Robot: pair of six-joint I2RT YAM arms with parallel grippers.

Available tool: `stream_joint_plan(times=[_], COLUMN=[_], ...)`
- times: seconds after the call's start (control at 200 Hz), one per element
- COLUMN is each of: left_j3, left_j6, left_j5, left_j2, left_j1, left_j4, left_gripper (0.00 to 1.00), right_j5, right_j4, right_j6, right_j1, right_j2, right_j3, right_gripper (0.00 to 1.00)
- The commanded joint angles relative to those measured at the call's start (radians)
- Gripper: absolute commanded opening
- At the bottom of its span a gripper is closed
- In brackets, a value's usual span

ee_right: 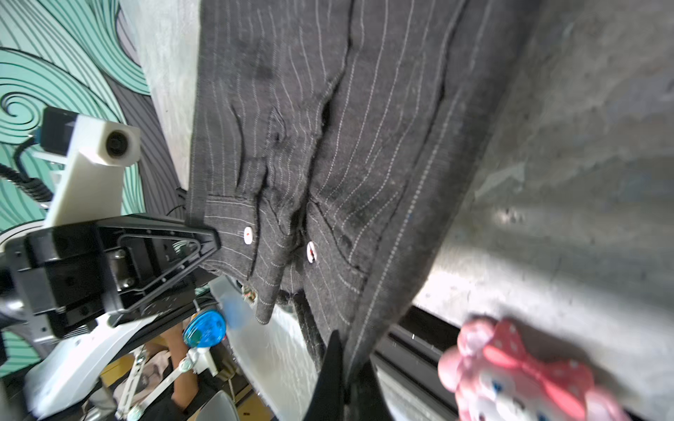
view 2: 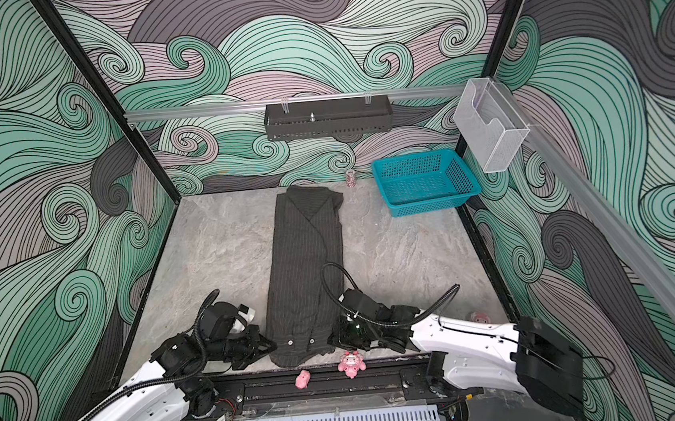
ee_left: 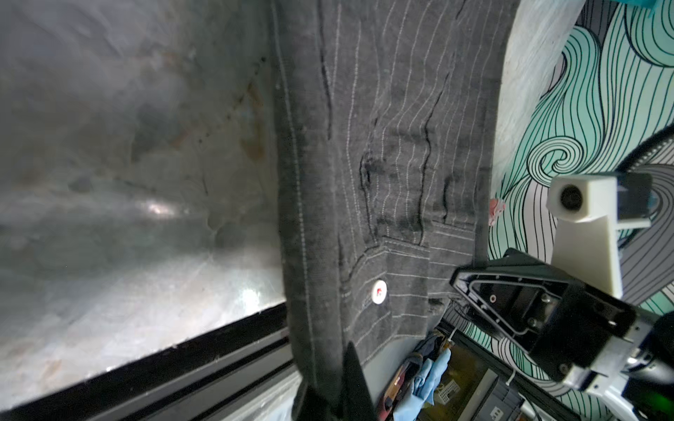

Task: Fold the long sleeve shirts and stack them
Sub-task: 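Grasp the near shirt end with both grippers and fold it away from the robot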

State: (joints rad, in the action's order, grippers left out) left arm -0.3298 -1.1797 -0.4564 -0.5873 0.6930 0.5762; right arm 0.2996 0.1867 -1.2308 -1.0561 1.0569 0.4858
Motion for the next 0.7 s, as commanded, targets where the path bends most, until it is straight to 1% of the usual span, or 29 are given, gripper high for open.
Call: stream_joint_plan(times=[0.0,0.115,0.225,0.33,0.44,0.58,0.695], left_j3=[-0.034,-0.094,-0.182,-0.269,-0.371,-0.467,-0.540], left_j6=[-0.058,-0.049,-0.008,0.033,0.093,0.157,0.195], left_j5=[0.061,0.112,0.157,0.126,0.105,0.050,-0.021], left_j2=[0.033,-0.001,-0.082,-0.212,-0.344,-0.476,-0.576], left_j1=[0.019,0.017,0.002,-0.030,-0.079,-0.187,-0.281], left_j4=[0.093,0.059,0.021,-0.020,-0.020,-0.038,-0.061], left_gripper=[0.00,0.00,0.00,0.00,0.00,0.01,0.01], right_j5=[-0.004,-0.004,0.029,0.055,0.120,0.206,0.260], right_j4=[0.084,0.088,0.080,0.089,0.078,0.060,0.082], right_j6=[-0.034,-0.028,-0.011,0.014,0.060,0.092,0.114], right_j1=[-0.003,0.020,0.088,0.176,0.260,0.350,0.412], right_j2=[-0.044,-0.051,-0.035,-0.019,0.039,0.152,0.259], right_j3=[0.014,0.043,0.082,0.134,0.204,0.297,0.384], right_gripper=[0.00,0.00,0.00,0.00,0.00,0.00,0.00])
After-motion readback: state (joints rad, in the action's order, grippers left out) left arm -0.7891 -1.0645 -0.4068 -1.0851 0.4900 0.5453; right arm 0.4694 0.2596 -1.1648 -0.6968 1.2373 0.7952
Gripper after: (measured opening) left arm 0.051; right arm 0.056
